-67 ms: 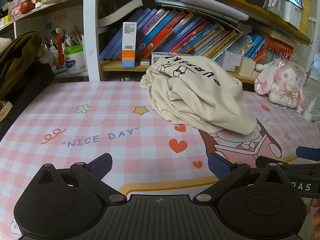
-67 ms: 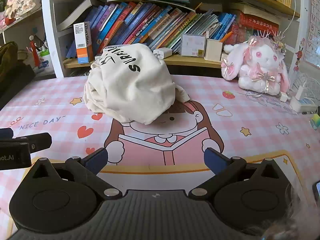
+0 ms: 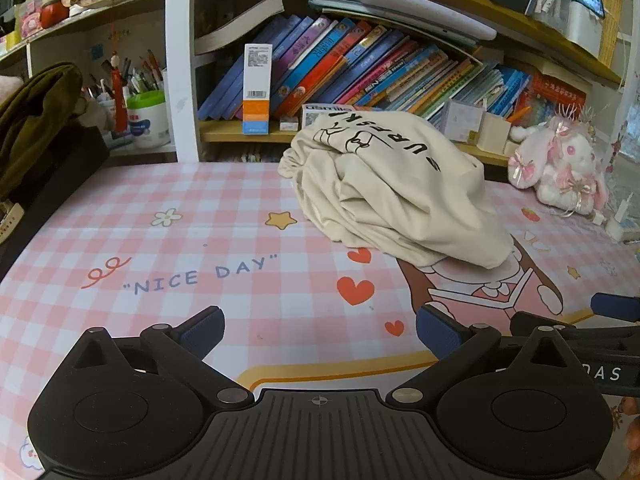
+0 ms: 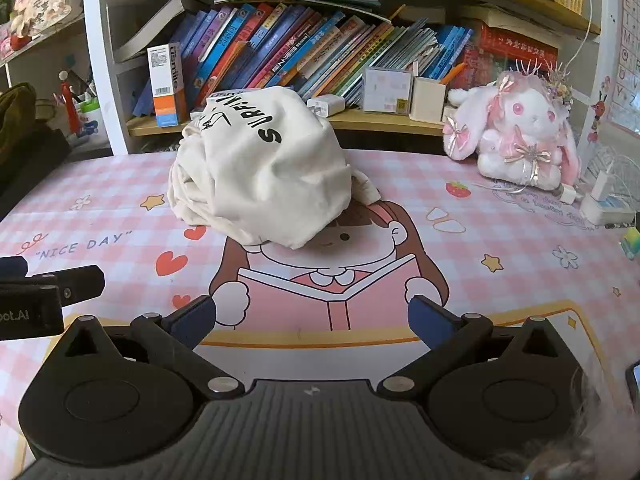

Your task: Fold clothes

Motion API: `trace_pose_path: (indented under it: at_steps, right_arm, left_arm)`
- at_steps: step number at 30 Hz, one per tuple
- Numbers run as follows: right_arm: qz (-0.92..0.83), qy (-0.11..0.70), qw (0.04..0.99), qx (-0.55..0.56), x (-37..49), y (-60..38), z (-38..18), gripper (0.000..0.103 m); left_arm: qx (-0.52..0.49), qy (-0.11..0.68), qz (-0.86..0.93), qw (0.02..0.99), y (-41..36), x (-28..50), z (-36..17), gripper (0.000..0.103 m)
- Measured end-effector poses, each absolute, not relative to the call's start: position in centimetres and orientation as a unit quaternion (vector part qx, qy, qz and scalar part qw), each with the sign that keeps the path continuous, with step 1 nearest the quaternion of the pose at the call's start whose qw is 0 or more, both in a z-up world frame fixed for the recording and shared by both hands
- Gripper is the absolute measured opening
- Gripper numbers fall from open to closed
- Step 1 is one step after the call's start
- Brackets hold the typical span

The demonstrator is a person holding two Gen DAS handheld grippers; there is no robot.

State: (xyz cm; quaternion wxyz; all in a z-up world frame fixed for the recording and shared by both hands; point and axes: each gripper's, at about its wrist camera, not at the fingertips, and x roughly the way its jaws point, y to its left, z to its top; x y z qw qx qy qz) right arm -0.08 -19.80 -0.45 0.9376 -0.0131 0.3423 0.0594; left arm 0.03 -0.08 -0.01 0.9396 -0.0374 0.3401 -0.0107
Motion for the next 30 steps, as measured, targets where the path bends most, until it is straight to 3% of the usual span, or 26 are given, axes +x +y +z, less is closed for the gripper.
trace_pose_path:
  at_steps: [30]
  right_arm:
    - [0.059, 0.346, 0.936, -0.004, -0.6, -19.92, -0.73, 0.103]
  left_arm:
    - [-0.032, 0.34, -0.005, 0.94, -0.12, -0.35, -0.04, 0.103]
